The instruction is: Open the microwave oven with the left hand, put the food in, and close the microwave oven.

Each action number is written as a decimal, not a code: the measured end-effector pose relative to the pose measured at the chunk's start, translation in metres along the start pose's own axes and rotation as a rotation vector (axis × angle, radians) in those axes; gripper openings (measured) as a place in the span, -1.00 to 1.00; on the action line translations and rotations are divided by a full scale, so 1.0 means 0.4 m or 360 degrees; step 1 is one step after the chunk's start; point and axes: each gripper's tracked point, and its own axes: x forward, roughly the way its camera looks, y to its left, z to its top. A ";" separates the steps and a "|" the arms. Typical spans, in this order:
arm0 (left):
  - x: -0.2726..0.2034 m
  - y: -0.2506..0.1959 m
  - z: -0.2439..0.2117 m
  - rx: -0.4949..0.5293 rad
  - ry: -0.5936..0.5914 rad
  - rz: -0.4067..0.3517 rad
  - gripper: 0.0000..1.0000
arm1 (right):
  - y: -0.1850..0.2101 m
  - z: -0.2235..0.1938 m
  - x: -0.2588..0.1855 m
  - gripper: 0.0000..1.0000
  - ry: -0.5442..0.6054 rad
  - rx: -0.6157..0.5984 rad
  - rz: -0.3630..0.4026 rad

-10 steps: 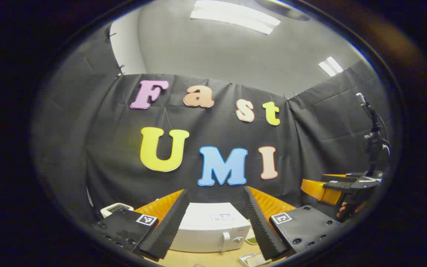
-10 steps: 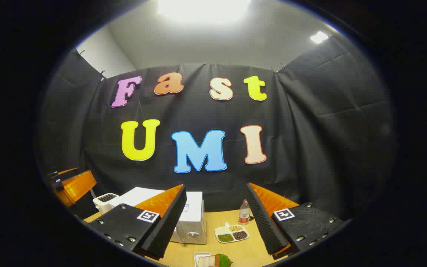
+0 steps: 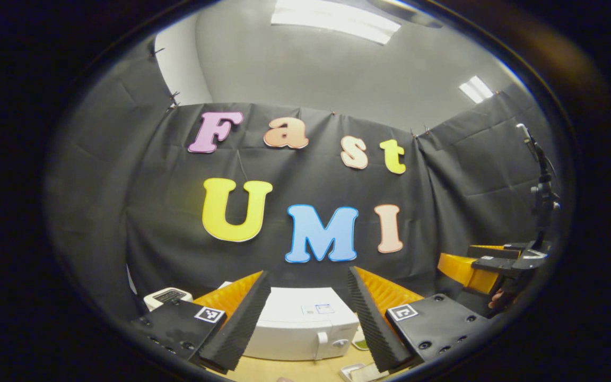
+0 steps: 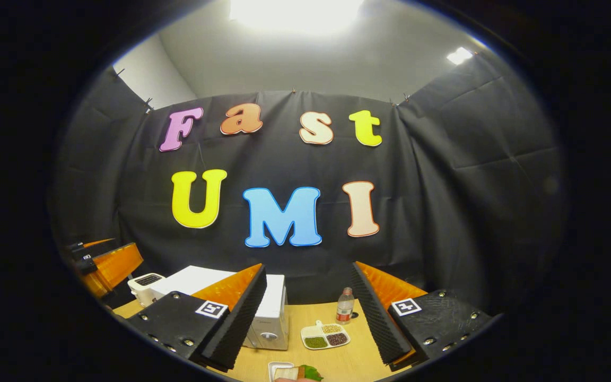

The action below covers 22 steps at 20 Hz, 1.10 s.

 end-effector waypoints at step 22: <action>0.205 -0.107 -0.572 0.0040 0.0510 -0.0026 0.90 | -0.094 -0.125 0.068 0.93 0.0136 -0.0076 0.0034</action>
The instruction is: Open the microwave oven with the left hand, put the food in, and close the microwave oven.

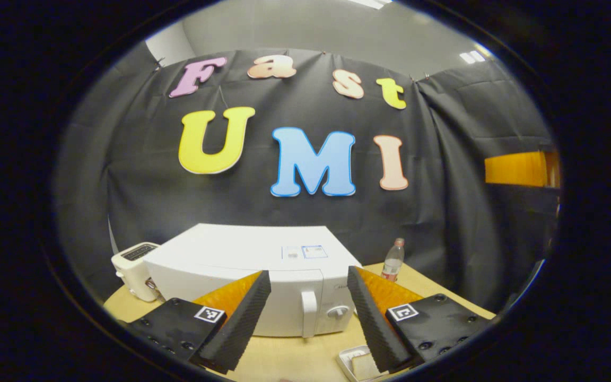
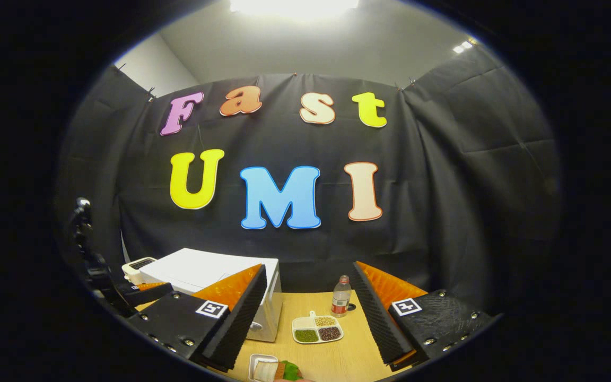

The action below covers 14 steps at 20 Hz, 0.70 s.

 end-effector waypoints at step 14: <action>0.225 -0.001 -0.290 -0.0047 0.0365 -0.0019 -0.24 | -0.057 -0.054 0.042 0.93 0.0136 -0.0043 -0.0075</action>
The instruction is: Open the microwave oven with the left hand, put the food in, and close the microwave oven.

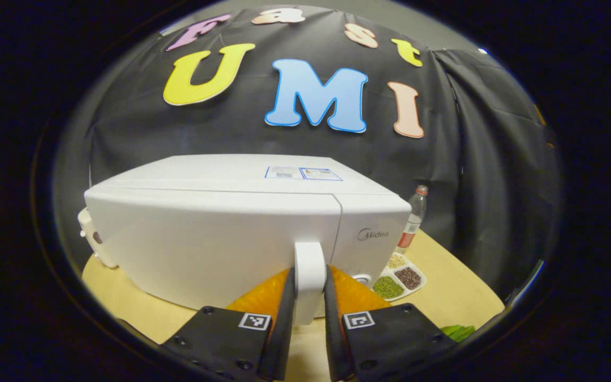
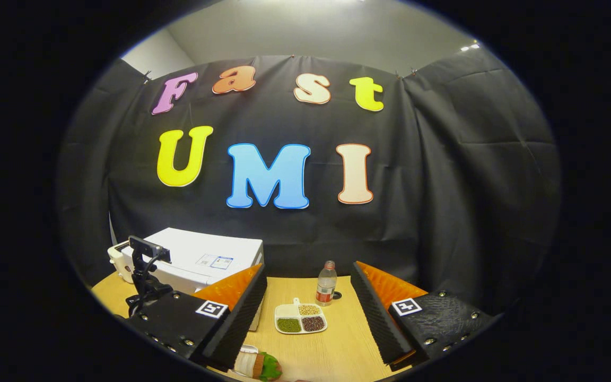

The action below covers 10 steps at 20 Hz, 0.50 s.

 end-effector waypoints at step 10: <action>-0.005 0.000 0.000 0.0059 0.0085 -0.0017 -0.87 | 0.010 -0.004 -0.017 0.93 -0.0004 0.0028 0.0009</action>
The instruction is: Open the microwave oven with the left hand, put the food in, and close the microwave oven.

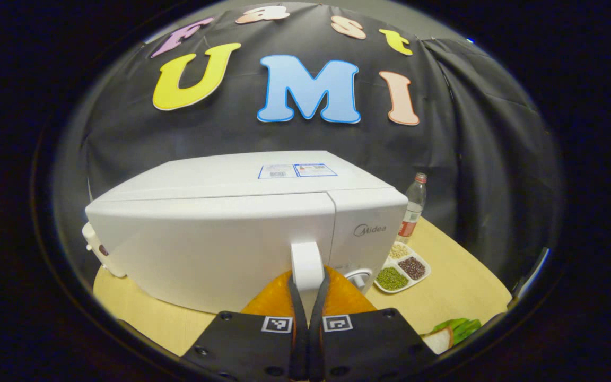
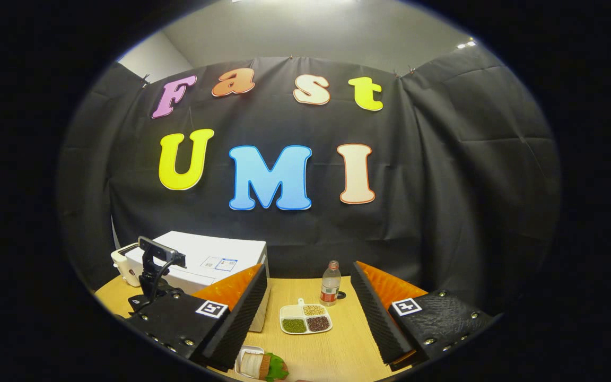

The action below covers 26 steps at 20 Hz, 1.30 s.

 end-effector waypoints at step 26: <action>-0.663 0.297 -0.292 0.0284 0.0295 -0.0366 -0.87 | 0.252 -0.039 -0.114 0.93 0.0032 0.0059 0.0198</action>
